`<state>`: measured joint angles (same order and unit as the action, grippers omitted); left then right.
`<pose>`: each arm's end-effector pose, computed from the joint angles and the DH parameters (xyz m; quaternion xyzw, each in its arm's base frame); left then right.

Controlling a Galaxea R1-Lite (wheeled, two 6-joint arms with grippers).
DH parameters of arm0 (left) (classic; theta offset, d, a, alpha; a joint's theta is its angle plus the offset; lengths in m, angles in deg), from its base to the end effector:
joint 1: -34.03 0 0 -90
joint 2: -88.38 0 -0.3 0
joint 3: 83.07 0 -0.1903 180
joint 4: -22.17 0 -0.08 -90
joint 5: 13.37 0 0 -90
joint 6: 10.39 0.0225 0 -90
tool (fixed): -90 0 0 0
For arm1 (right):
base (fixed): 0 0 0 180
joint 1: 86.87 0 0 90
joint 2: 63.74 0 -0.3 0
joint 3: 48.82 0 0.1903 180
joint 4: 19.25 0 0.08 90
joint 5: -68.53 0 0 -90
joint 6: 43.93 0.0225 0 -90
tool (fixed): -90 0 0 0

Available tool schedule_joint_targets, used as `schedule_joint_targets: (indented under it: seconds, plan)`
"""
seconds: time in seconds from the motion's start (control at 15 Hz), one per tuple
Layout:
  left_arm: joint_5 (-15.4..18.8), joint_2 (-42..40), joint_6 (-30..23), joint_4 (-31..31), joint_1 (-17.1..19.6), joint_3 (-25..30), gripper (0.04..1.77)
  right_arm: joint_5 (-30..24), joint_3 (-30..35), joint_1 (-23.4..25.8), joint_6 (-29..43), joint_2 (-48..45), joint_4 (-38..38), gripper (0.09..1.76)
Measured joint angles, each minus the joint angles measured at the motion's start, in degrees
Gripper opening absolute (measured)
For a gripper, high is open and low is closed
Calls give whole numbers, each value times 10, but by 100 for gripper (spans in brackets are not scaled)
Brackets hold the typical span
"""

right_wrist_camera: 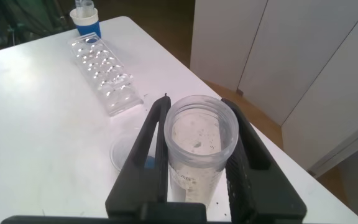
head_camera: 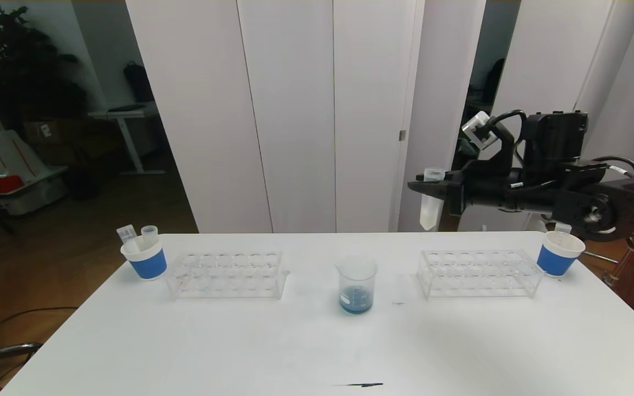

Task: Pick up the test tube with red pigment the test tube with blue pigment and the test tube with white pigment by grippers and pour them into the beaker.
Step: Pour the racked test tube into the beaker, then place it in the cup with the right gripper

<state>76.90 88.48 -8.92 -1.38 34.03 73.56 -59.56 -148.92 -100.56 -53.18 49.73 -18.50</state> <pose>-0.0227 -0.0001 0.0752 0.0128 0.0024 -0.0024 0.9999 0.3853 0.1081 0.2098 -0.0490 0.0721 0.4412 0.8931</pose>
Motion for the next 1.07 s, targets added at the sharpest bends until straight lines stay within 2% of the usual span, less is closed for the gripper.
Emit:
schedule_joint_targets:
  seconds: [0.2,0.4,0.53,0.93,1.07]
  plan:
    - [0,0,0,0,0,0,173,35,5,-19,-74,14,36,59]
    - [0,0,0,0,0,0,173,63,10,-34,-133,43,112,59]
    - [0,0,0,0,0,0,173,67,13,-48,-164,62,152,59]
    - [0,0,0,0,0,0,173,77,15,-79,-328,92,168,59]
    - [0,0,0,0,0,0,173,72,18,-83,-368,100,208,59]
